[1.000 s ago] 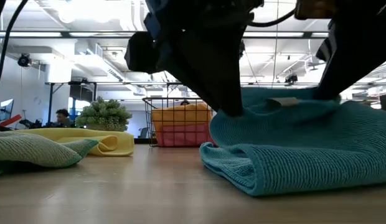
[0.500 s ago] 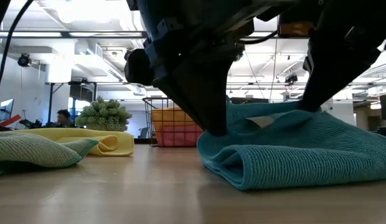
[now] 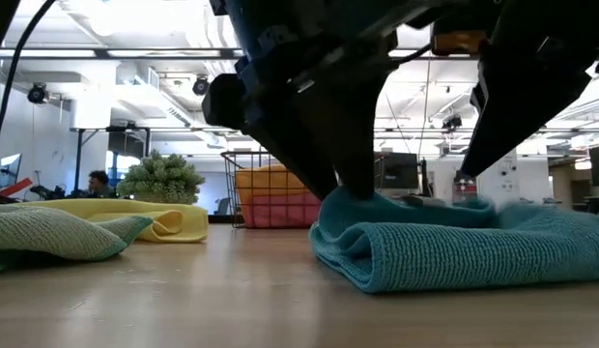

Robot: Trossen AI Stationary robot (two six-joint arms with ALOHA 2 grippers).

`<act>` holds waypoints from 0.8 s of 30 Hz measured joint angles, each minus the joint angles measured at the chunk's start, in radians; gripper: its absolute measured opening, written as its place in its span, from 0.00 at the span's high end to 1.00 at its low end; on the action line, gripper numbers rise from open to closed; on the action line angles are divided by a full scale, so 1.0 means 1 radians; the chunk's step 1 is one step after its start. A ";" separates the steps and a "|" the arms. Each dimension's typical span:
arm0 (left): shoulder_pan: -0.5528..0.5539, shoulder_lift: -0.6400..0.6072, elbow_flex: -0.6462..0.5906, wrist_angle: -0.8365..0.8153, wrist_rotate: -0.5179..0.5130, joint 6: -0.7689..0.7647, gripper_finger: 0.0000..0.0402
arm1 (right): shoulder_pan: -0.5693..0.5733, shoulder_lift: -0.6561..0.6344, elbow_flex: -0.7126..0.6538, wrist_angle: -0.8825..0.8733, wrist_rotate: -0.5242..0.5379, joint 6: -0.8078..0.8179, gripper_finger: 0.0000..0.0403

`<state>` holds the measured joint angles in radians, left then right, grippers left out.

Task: Fold microfiber towels
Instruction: Fold the blue microfiber towel

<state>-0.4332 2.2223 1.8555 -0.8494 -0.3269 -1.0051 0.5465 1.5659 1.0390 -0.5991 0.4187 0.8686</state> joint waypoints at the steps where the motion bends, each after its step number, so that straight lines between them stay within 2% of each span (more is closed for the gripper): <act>1: 0.005 -0.009 0.001 0.000 0.014 0.019 0.65 | 0.000 -0.008 0.001 -0.003 0.000 -0.007 0.74; 5: 0.012 -0.067 0.001 -0.009 0.011 0.051 0.59 | 0.000 -0.072 0.006 -0.018 0.001 -0.016 0.69; 9: 0.008 -0.131 -0.003 -0.022 -0.042 0.050 0.59 | 0.010 -0.146 0.004 -0.036 -0.003 -0.023 0.68; 13: -0.004 -0.146 -0.008 0.011 -0.050 0.055 0.61 | 0.037 -0.199 -0.007 -0.012 -0.026 -0.048 0.69; 16: -0.019 -0.133 -0.024 0.126 -0.047 0.102 0.63 | 0.043 -0.197 -0.038 0.023 -0.069 -0.053 0.71; 19: -0.034 -0.087 -0.030 0.199 -0.046 0.181 0.65 | 0.044 -0.161 -0.079 0.134 -0.133 -0.084 0.72; 24: -0.039 -0.016 -0.031 0.212 -0.047 0.202 0.69 | 0.044 -0.102 -0.105 0.245 -0.176 -0.125 0.76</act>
<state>-0.4725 2.2064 1.8244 -0.6369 -0.3738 -0.8036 0.5908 1.4637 0.9342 -0.3541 0.2427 0.7433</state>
